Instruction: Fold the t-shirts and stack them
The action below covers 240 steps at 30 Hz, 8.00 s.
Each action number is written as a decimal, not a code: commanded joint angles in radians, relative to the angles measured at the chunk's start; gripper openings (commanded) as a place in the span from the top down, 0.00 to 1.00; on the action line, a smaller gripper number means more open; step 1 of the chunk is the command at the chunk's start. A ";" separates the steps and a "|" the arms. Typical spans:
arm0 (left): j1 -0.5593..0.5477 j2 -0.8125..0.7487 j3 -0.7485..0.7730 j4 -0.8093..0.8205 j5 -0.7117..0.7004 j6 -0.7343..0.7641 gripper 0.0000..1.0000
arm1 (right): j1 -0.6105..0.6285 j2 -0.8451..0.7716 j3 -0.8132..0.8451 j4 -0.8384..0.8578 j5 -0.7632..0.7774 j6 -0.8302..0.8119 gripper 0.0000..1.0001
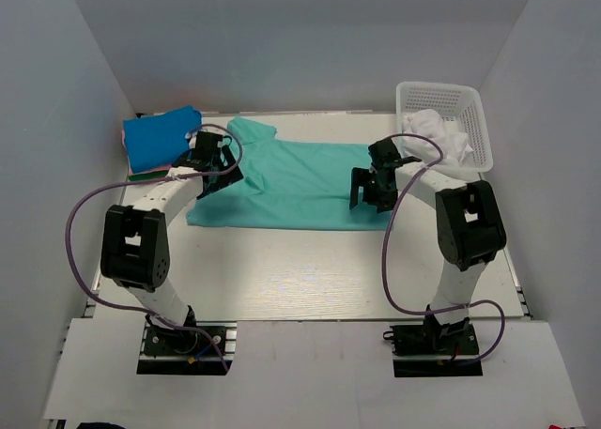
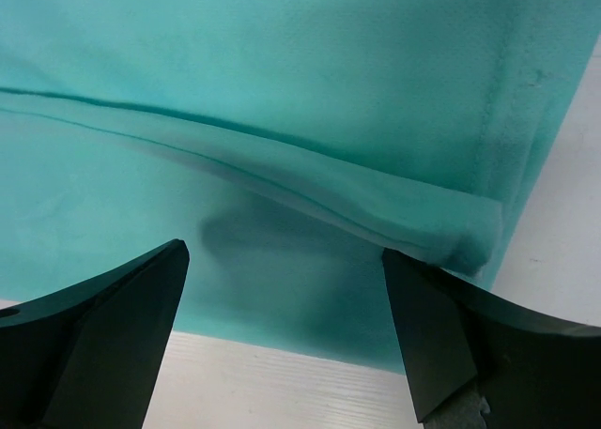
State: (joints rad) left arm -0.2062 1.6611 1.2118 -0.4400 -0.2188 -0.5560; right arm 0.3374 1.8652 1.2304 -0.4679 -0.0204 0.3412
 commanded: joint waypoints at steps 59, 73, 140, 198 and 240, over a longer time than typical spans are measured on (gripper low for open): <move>0.059 0.711 0.896 -0.350 -0.005 0.169 0.08 | -0.051 -0.081 0.285 -0.038 0.154 0.016 0.10; 0.059 0.764 0.841 -0.378 0.042 0.179 0.85 | -0.047 0.015 0.322 -0.049 0.203 0.059 0.10; 0.039 -0.053 0.103 -0.146 0.029 0.131 1.00 | 0.022 -0.038 0.146 0.216 0.341 0.088 1.00; 0.039 -0.336 -0.350 -0.183 0.429 -0.203 0.00 | 0.092 -0.189 0.096 0.055 0.141 -0.094 0.10; 0.044 0.121 -0.177 -0.169 0.357 -0.142 0.00 | 0.058 -0.402 -0.181 0.125 0.154 -0.011 0.10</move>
State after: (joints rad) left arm -0.1616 1.6970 0.9936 -0.6682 0.2504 -0.7490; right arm 0.3862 1.4197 1.0058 -0.5682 0.3271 0.4370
